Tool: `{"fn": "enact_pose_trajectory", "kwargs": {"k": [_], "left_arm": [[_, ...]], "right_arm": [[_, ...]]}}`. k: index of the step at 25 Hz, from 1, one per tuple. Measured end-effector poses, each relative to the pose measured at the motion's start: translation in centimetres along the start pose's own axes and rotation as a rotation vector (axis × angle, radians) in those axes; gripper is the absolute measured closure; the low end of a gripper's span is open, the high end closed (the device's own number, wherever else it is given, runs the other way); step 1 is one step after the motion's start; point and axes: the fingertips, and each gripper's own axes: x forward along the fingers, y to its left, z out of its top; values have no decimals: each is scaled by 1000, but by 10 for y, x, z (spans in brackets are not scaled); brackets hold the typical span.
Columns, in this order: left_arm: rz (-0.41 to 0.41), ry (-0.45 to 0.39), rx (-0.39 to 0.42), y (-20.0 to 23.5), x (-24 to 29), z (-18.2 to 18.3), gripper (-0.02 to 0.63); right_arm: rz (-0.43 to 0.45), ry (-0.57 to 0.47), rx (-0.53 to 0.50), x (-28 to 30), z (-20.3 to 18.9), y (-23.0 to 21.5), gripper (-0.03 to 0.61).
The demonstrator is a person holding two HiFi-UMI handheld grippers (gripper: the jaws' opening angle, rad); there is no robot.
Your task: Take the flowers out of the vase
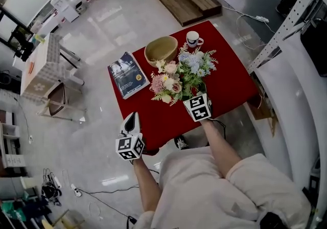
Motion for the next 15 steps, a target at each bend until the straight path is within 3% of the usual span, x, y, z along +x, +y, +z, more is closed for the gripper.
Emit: {"fn": "enact_pose_trajectory", "kwargs": {"k": [4,15], "left_arm": [[-16,-4,-8,14,8,7,606],[-152,37,21,6,41,5,606]], "right_arm": [[-4,-17,34,3,3,3,277],[-29,-112,120,-9,3,0,470]]}}
